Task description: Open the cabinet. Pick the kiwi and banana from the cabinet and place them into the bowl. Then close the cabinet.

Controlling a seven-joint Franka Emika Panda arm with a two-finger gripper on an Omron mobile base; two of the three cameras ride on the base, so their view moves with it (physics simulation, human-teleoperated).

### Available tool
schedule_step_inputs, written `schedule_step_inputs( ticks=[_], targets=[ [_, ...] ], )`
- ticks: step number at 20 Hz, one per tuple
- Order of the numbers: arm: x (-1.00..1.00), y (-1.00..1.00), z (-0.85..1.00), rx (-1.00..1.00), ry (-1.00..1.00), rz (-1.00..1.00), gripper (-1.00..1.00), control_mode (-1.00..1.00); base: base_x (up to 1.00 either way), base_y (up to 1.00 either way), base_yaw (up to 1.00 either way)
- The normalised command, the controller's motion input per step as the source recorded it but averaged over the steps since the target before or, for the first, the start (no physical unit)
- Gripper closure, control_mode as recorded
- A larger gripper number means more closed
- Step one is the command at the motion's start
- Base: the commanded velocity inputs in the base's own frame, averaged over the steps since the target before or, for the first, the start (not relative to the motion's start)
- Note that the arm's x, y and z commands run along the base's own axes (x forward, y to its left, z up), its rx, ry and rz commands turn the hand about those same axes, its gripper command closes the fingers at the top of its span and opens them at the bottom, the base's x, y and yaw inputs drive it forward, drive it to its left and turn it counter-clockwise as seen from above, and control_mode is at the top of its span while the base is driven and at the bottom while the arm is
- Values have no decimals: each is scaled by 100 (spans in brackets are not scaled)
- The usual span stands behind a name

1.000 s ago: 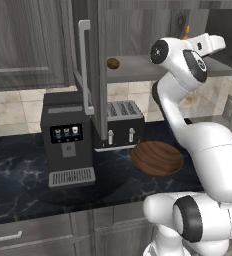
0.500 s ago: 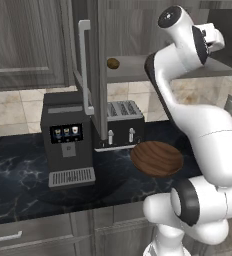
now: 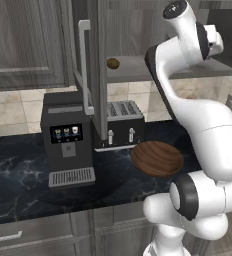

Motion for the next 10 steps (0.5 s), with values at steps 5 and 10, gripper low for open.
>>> schedule_step_inputs(
  ticks=[5,10],
  targets=[
    [30,-12,-28,5,0,0,-100,-100,0,0,0],
    [23,-20,-13,12,-3,0,-100,-100,0,0,0]
  ],
)
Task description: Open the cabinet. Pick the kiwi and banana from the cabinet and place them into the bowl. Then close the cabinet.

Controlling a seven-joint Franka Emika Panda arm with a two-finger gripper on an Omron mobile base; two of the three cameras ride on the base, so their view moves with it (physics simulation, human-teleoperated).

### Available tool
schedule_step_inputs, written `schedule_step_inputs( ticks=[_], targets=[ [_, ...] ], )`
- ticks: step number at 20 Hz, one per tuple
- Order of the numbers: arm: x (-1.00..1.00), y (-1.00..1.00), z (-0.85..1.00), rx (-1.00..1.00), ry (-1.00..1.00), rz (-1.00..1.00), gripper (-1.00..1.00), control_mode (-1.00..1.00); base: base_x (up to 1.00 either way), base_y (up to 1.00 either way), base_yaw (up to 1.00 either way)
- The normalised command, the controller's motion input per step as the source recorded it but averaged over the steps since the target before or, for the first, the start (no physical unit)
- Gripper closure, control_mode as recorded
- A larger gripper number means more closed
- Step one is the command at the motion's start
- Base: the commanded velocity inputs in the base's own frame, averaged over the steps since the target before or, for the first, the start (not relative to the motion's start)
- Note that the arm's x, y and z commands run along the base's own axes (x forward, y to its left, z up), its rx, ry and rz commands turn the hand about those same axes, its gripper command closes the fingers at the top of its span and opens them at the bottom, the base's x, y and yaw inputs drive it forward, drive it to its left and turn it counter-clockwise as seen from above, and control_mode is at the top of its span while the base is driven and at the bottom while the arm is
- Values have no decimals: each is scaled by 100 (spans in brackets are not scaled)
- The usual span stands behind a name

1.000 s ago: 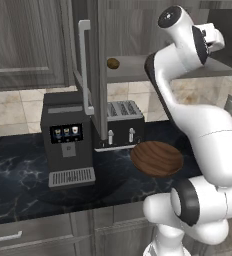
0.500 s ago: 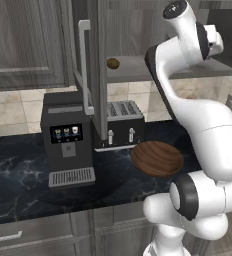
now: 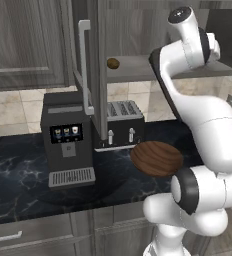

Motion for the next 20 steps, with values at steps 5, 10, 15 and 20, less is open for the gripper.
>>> schedule_step_inputs(
  ticks=[5,10,15,20],
  targets=[
    [5,-48,-2,22,-9,0,-100,-100,0,0,0],
    [8,-26,0,19,-1,0,-100,-100,0,0,0],
    [17,-9,0,16,-3,0,-100,-100,0,0,0],
    [42,0,0,2,-11,0,-100,-100,0,0,0]
  ],
)
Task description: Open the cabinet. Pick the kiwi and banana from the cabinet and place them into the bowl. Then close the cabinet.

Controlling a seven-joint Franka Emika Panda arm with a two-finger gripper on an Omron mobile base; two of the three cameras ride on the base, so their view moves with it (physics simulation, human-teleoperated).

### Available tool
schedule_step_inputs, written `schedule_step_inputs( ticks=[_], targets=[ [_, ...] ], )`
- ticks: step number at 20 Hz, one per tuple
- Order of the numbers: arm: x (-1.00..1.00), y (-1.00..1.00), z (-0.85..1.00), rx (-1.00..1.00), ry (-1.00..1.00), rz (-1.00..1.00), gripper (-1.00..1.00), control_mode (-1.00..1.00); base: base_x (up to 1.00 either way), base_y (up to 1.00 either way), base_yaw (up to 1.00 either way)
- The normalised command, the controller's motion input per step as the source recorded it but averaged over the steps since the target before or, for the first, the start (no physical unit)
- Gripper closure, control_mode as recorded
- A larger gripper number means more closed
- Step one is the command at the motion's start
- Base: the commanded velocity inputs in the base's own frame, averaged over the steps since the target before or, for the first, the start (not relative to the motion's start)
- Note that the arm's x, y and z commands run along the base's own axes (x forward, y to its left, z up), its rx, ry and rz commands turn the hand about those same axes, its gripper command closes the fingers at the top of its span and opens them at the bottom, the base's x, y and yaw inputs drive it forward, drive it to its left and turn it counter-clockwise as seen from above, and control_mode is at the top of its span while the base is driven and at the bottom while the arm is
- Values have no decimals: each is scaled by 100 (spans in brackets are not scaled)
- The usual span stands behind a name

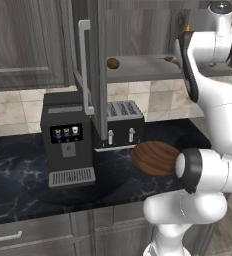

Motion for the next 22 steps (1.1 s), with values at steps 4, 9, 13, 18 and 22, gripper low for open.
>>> schedule_step_inputs(
  ticks=[4,9,13,18,22],
  targets=[
    [38,0,-24,0,-13,3,-100,-100,0,0,0],
    [35,0,-18,0,-9,2,-100,-100,0,0,0],
    [43,0,0,0,-1,0,-100,-100,0,0,0],
    [46,0,0,0,0,4,-100,-100,0,0,0],
    [52,0,0,0,0,6,-100,-100,0,0,0]
  ],
)
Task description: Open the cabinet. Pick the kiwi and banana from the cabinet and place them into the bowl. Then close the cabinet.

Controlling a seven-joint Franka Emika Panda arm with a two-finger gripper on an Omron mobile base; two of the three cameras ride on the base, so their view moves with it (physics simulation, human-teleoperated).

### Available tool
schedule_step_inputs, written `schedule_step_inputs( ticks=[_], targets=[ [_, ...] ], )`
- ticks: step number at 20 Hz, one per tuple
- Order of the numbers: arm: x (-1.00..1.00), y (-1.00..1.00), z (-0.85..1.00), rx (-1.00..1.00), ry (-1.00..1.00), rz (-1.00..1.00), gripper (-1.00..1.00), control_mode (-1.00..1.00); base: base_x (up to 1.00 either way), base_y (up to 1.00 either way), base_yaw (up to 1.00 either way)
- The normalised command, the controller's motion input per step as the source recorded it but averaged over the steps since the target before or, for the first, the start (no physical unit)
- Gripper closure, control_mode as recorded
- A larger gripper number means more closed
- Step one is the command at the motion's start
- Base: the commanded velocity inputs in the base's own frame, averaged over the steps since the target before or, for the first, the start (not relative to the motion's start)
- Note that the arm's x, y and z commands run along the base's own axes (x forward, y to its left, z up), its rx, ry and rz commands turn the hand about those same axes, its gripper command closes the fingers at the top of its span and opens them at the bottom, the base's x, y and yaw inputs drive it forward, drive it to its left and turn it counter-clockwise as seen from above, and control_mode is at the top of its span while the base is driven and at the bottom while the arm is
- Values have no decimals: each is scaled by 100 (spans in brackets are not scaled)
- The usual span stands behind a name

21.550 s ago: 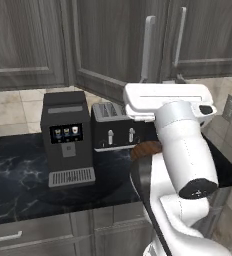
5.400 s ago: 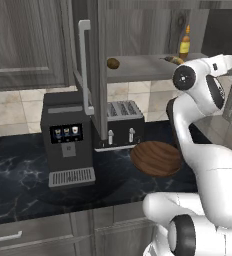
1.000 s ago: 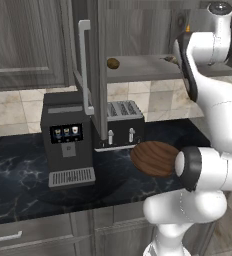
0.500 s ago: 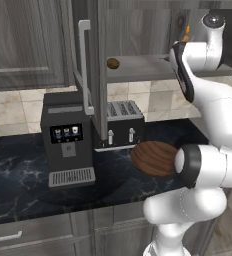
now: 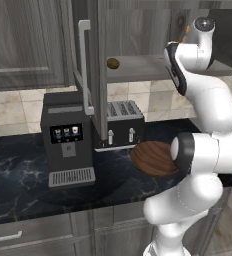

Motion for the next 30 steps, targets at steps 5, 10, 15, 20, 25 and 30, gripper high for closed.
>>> schedule_step_inputs(
  ticks=[5,10,15,20,25,30],
  targets=[
    [53,0,-1,0,0,6,-100,-100,0,0,0],
    [31,-3,-8,0,0,2,-100,-100,0,0,0],
    [4,-38,-17,0,0,4,-100,-100,0,0,0],
    [0,-9,0,0,0,2,-100,-100,0,0,0],
    [0,0,-14,0,0,0,-100,-100,0,0,0],
    [2,14,-24,-4,0,0,-100,-100,0,0,0]
  ],
)
